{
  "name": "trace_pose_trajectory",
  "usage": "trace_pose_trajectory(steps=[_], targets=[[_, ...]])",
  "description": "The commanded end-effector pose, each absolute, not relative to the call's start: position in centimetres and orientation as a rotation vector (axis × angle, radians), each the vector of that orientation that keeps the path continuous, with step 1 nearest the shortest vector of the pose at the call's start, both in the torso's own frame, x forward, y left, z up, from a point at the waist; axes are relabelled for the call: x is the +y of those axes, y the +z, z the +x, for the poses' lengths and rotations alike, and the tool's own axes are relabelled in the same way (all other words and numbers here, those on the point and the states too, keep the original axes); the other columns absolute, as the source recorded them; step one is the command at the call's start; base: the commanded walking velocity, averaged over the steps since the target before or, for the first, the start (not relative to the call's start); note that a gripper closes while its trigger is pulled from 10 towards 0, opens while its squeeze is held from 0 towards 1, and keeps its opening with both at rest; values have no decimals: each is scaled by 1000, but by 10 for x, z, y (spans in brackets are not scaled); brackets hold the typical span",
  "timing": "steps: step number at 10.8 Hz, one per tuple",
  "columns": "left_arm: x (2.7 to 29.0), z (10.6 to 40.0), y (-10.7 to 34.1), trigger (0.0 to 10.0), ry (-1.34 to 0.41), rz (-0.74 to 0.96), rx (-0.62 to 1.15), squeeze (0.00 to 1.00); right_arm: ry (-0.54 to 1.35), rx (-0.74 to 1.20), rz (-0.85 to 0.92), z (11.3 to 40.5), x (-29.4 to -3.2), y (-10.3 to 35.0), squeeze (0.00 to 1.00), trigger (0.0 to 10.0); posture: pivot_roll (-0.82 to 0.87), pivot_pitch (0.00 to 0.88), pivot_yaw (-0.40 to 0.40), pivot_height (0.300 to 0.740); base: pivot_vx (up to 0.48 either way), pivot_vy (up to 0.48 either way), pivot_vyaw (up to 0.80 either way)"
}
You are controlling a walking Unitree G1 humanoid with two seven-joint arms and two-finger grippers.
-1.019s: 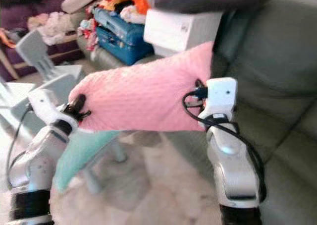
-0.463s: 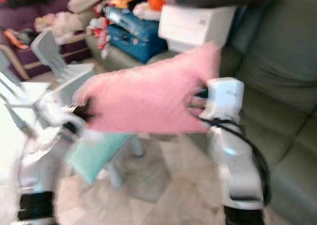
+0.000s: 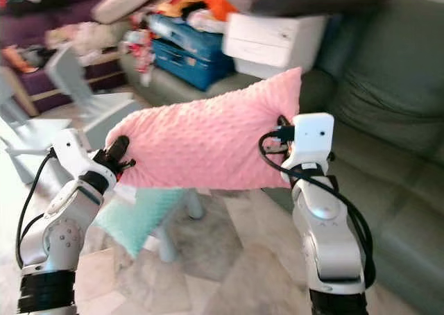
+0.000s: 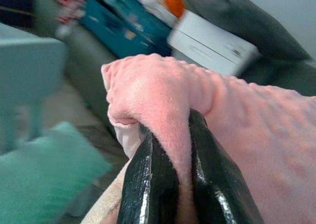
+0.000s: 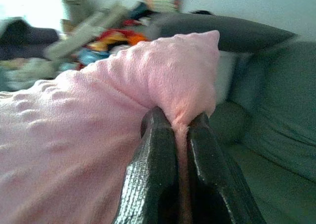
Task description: Move the pillow to the sofa
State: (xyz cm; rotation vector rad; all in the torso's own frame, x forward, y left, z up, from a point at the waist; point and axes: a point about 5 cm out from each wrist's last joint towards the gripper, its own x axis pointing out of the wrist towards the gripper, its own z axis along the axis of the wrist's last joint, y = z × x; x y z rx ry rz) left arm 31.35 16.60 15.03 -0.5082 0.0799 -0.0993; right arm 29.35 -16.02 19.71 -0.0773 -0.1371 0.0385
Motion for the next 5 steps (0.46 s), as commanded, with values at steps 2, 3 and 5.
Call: trace_pose_trajectory(steps=[2,3,5], targets=[[164,315,156,10000,-113,-473,55,0,11,-161,-74,293,-165,204,0,10000,-198,0,18,740,0,0,-800],[164,316,156,10000,-112,-456,51,0,11,-160,-74,293,-165,204,0,10000,-198,0,18,740,0,0,-800],[163,316,156,10000,-116,-431,23,0,12,-160,-76,293,-165,204,0,10000,-199,0,16,740,0,0,-800]])
